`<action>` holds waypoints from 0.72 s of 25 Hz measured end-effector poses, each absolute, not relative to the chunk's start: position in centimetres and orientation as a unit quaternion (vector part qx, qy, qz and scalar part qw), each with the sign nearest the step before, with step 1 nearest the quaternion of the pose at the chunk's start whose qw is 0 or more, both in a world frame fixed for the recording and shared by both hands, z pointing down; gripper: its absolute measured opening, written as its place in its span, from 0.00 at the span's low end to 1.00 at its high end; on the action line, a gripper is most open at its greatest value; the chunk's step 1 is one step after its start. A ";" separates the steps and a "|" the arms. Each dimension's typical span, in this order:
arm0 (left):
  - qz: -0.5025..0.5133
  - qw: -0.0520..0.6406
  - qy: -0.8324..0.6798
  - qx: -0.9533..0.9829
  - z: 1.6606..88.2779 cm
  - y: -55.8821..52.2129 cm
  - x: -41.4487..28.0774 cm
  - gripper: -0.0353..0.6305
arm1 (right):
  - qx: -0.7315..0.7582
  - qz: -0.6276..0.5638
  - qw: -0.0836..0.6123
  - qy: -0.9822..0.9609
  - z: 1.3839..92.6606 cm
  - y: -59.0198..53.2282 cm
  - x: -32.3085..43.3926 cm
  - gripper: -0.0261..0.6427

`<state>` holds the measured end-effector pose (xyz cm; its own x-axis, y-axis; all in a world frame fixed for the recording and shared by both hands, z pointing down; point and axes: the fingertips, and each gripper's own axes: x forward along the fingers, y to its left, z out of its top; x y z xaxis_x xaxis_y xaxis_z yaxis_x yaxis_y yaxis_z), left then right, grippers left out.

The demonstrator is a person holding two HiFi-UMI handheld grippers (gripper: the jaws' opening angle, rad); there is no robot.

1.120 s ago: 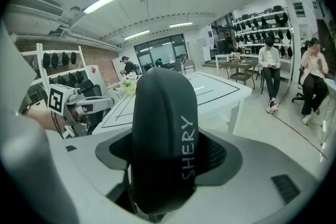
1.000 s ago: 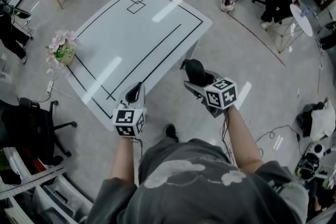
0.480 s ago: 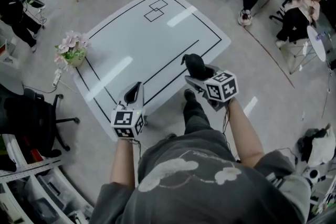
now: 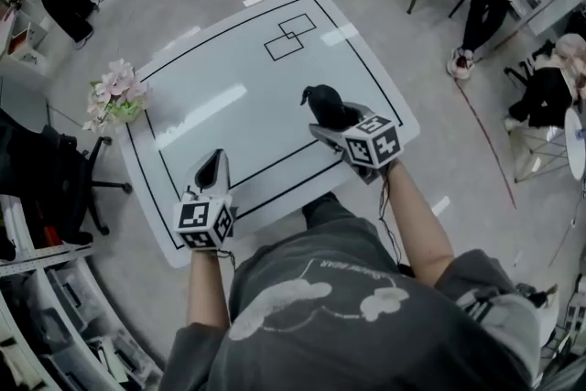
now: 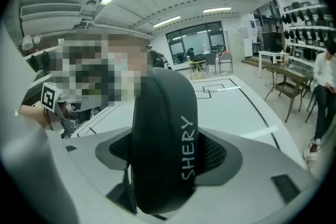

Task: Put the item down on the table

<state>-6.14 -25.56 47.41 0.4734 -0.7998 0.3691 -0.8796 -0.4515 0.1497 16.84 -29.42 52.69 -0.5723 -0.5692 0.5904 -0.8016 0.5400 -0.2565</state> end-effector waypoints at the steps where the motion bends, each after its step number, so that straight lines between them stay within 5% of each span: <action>1: 0.127 0.163 -0.506 0.837 47.3 -26.2 -5.9 0.06 | 0.392 0.256 0.233 -0.853 52.7 -30.5 17.1 0.53; 13: 0.131 0.153 -0.576 0.792 45.9 -34.6 -2.1 0.06 | 0.247 0.149 0.335 -0.897 53.2 -42.4 19.9 0.53; 18: 0.135 0.151 -0.590 0.781 45.7 -36.7 -1.1 0.06 | 0.177 0.031 0.430 -0.885 54.4 -46.2 20.8 0.53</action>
